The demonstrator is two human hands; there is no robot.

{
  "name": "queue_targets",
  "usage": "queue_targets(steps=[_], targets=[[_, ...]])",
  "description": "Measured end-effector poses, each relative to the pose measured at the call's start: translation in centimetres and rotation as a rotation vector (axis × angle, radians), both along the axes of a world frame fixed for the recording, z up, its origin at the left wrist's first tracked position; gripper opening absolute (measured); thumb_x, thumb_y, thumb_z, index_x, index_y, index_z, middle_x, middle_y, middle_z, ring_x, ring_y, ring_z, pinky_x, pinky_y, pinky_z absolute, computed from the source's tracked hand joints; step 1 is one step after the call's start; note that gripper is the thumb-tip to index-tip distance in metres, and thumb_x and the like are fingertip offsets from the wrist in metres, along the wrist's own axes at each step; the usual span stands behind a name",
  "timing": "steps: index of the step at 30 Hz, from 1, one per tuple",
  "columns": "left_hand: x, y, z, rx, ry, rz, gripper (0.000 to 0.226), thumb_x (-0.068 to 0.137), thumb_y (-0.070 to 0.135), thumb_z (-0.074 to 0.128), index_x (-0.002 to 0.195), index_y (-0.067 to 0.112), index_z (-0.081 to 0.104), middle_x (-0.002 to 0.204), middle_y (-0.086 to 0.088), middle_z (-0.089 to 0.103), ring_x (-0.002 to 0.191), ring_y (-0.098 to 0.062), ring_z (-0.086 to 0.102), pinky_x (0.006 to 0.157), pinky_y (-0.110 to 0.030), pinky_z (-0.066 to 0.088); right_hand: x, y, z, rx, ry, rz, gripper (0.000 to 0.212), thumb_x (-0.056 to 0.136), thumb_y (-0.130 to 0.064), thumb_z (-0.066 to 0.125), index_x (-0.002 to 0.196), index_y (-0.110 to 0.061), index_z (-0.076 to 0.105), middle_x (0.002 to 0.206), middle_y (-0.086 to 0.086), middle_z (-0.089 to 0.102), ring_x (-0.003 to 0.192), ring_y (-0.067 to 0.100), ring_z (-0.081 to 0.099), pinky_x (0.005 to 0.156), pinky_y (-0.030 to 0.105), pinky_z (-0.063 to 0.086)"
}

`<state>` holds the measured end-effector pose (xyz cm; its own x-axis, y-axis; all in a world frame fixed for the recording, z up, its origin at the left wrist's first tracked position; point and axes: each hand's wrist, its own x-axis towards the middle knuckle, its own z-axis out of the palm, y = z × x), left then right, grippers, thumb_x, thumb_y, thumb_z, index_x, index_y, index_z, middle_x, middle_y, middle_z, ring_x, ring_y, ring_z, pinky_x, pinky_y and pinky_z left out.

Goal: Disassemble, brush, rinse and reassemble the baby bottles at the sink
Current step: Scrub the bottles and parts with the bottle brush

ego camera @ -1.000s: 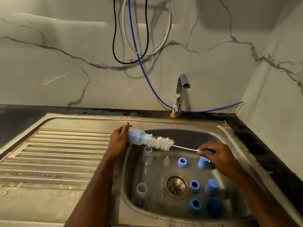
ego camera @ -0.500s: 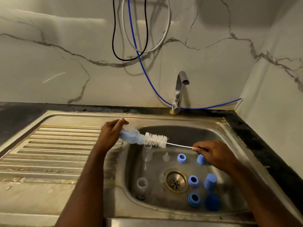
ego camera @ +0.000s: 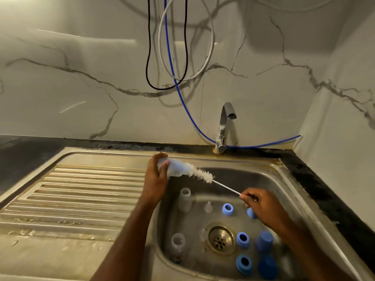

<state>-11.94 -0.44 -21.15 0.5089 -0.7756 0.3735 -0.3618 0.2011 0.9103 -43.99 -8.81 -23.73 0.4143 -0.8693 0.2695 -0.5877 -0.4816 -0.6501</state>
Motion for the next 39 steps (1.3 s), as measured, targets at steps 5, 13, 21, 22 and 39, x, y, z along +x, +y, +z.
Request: queue_targets(steps=[5,13,21,22,39], targets=[[1.1,-0.1,-0.3,-0.043,-0.255,0.021,0.027,0.106,0.022,0.045,0.130,0.016,0.054,0.130,-0.001,0.047,0.115,-0.015,0.053,0.087,-0.009,0.048,-0.8,-0.3,1.0,-0.255,0.097,-0.216,0.016,0.096,-0.035,0.062,0.100,-0.027,0.075,0.094,-0.004,0.075,0.086,0.020,0.069,0.083,0.036,0.050],[2.0,0.1,-0.4,-0.046,-0.169,-0.036,0.021,0.108,0.024,0.039,0.118,0.024,0.058,0.120,-0.004,0.055,0.105,-0.015,0.060,0.085,-0.032,0.054,0.1,-1.3,2.0,-0.497,0.265,-0.408,0.025,0.095,-0.050,0.053,0.100,-0.035,0.073,0.105,-0.005,0.071,0.101,0.024,0.062,0.097,0.042,0.020],[3.9,1.0,0.5,0.016,-0.094,-0.013,0.024,0.109,0.020,0.036,0.111,0.020,0.060,0.111,0.000,0.061,0.086,0.004,0.061,0.072,-0.017,0.047,0.5,-2.6,2.0,-0.536,0.129,-0.290,0.033,0.088,-0.058,0.049,0.092,-0.037,0.073,0.095,-0.011,0.068,0.099,0.021,0.060,0.097,0.036,0.018],[3.7,1.0,0.4,0.027,-0.096,-0.028,0.025,0.109,0.020,0.035,0.113,0.018,0.060,0.112,0.001,0.062,0.090,0.002,0.062,0.075,-0.020,0.048,1.5,-2.5,1.6,-0.551,0.140,-0.258,0.033,0.089,-0.059,0.049,0.092,-0.036,0.073,0.095,-0.012,0.068,0.098,0.020,0.060,0.096,0.033,0.015],[4.9,0.9,-0.2,0.004,-0.075,-0.018,0.030,0.108,0.028,0.034,0.109,0.017,0.062,0.110,-0.002,0.064,0.088,-0.014,0.062,0.075,-0.037,0.049,1.5,-3.6,0.7,-0.590,0.095,-0.176,0.029,0.091,-0.058,0.051,0.089,-0.039,0.073,0.089,-0.019,0.063,0.095,0.009,0.055,0.093,0.038,0.021]])
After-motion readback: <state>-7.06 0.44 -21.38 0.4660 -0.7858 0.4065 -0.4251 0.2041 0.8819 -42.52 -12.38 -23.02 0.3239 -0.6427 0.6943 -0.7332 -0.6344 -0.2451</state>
